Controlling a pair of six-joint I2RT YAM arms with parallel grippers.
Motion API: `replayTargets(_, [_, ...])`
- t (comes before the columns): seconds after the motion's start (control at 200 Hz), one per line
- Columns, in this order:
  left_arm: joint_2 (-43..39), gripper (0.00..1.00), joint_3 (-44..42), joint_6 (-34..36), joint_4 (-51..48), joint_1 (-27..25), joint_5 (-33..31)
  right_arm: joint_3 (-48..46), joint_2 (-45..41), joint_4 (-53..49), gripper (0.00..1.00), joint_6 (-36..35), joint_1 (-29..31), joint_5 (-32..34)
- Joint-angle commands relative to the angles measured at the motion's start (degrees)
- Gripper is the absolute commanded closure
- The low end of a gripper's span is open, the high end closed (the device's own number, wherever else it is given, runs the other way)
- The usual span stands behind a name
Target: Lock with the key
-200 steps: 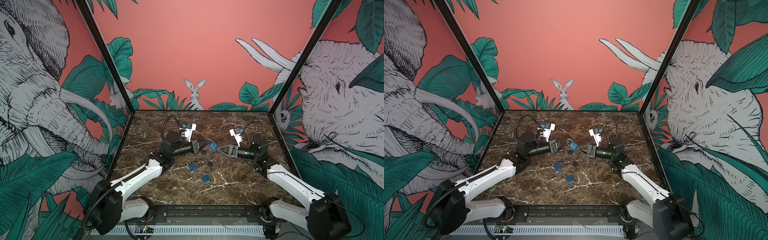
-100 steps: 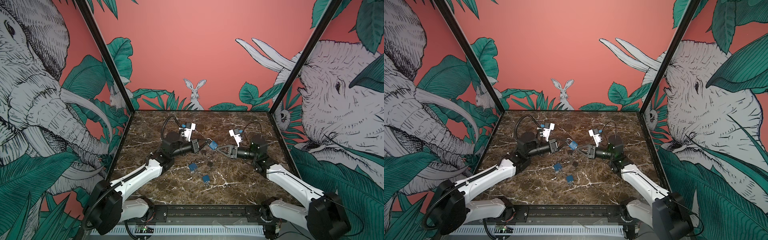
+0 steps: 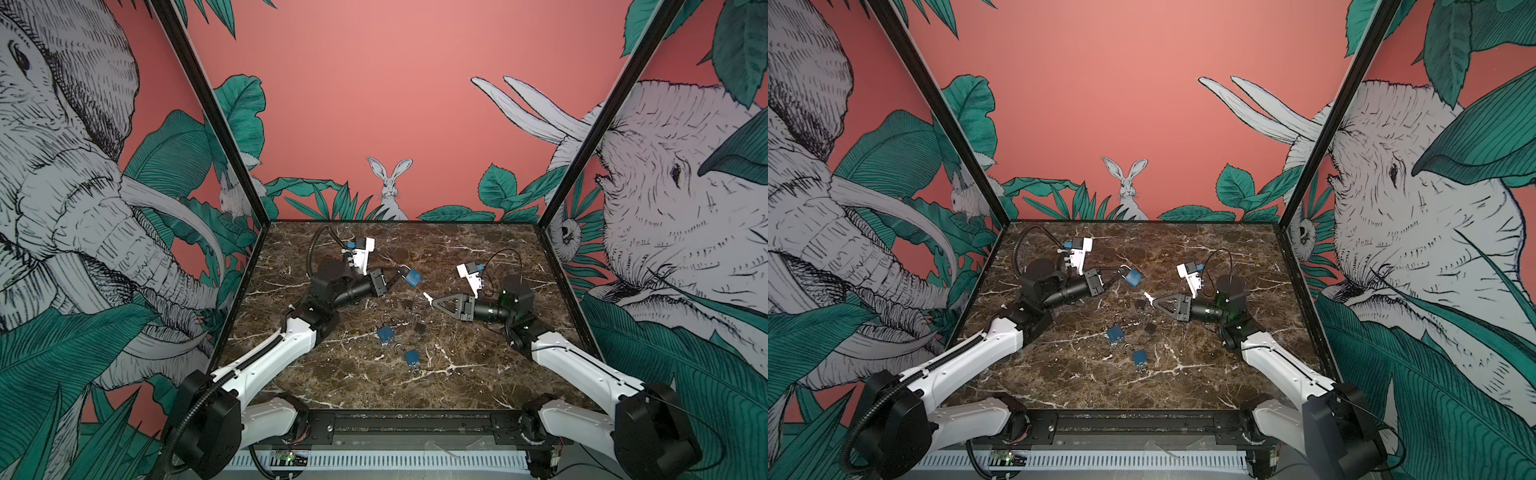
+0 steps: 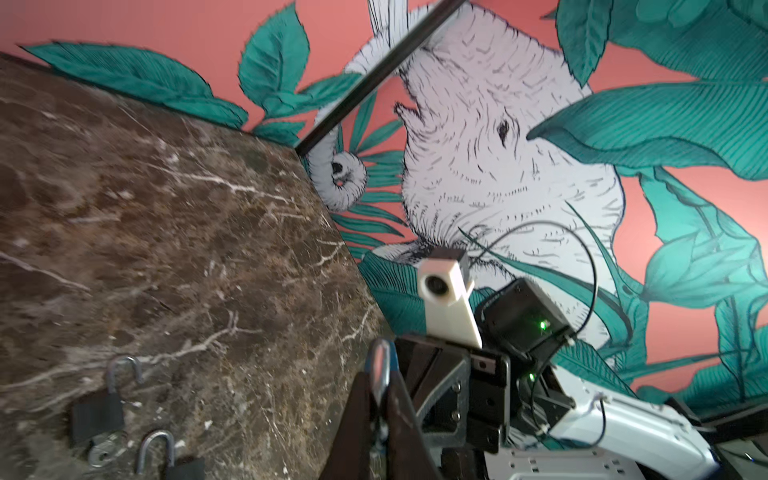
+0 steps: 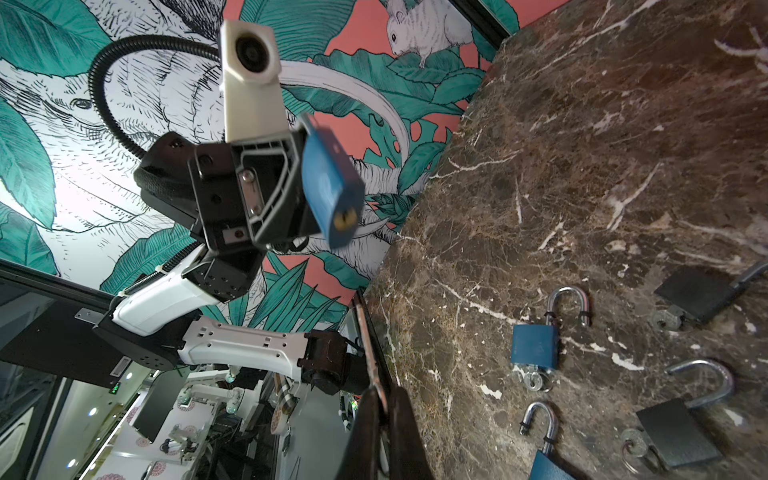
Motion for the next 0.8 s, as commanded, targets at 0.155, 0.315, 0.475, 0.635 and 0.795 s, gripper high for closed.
replayTargets(0.155, [-2.8, 1.0, 4.3, 4.4, -7.4, 1.6, 3.1, -0.4, -4.5, -2.7, 1.0, -1.2, -2.2, 2.4])
replayTargets(0.315, [4.3, 1.0, 9.5, 9.3, -16.1, 1.3, 6.6, 5.1, -8.6, -23.8, 1.0, -11.7, -7.0, 9.5])
replayTargets(0.475, [15.7, 1.0, 15.5, 11.3, -19.7, -0.6, 9.4, 6.8, -10.9, -29.5, 1.0, -13.4, -13.4, 10.6])
replayTargets(0.635, [27.6, 1.0, 26.0, 17.7, -28.9, -4.9, 9.5, 5.9, -13.0, -32.4, 1.0, -13.2, -19.4, 13.1])
replayTargets(0.795, [39.7, 1.0, 36.2, 19.9, -34.3, -8.0, 11.3, 3.8, -15.1, -33.1, 1.0, -12.5, -22.3, 15.5])
